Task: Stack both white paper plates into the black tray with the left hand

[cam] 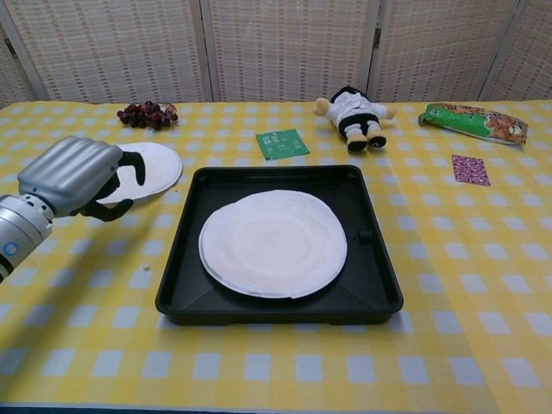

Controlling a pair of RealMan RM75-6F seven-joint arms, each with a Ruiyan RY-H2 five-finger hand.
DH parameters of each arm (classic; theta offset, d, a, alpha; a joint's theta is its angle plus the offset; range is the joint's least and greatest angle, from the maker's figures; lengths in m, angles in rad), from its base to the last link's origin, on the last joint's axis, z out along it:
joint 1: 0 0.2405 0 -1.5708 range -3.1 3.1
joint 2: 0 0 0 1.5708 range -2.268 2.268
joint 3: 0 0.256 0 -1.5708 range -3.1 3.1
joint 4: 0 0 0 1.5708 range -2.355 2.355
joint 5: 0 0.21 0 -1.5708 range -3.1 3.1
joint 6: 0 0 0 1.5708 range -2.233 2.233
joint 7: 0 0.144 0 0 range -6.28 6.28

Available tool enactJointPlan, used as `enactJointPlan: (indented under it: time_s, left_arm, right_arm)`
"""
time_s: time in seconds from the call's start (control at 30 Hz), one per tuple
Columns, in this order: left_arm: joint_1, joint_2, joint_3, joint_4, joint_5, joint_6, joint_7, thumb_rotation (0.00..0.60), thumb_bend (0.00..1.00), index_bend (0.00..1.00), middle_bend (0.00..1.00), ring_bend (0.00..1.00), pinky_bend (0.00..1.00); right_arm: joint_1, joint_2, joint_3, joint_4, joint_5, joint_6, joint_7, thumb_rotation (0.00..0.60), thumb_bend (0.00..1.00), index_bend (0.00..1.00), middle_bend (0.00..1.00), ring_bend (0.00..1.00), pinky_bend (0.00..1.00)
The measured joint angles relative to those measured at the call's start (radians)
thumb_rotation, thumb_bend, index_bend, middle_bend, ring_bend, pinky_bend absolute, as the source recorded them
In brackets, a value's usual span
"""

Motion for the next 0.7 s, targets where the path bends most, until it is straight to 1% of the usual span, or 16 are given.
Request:
enactJointPlan:
  time_s: [0.13, 0.33, 0.7]
  left_arm:
    - [-0.011, -0.039, 0.002, 0.078, -0.004, -0.022, -0.034, 0.600, 0.42, 0.46, 1.00, 1.00, 1.00]
    - [-0.030, -0.065, -0.009, 0.151, -0.021, -0.056, -0.057, 0.600, 0.42, 0.46, 1.00, 1.00, 1.00]
    - [-0.048, -0.077, -0.033, 0.225, -0.058, -0.100, -0.073, 0.600, 0.42, 0.45, 1.00, 1.00, 1.00]
  right_arm:
    - [0.007, 0.000, 0.003, -0.001, 0.011, -0.018, -0.002, 0.600, 0.37, 0.00, 0.00, 0.00, 0.00]
    - [0.009, -0.001, 0.005, -0.003, 0.019, -0.023, -0.004, 0.600, 0.37, 0.00, 0.00, 0.00, 0.00]
    - [0.015, -0.004, 0.008, -0.004, 0.032, -0.038, -0.012, 0.600, 0.37, 0.00, 0.00, 0.00, 0.00]
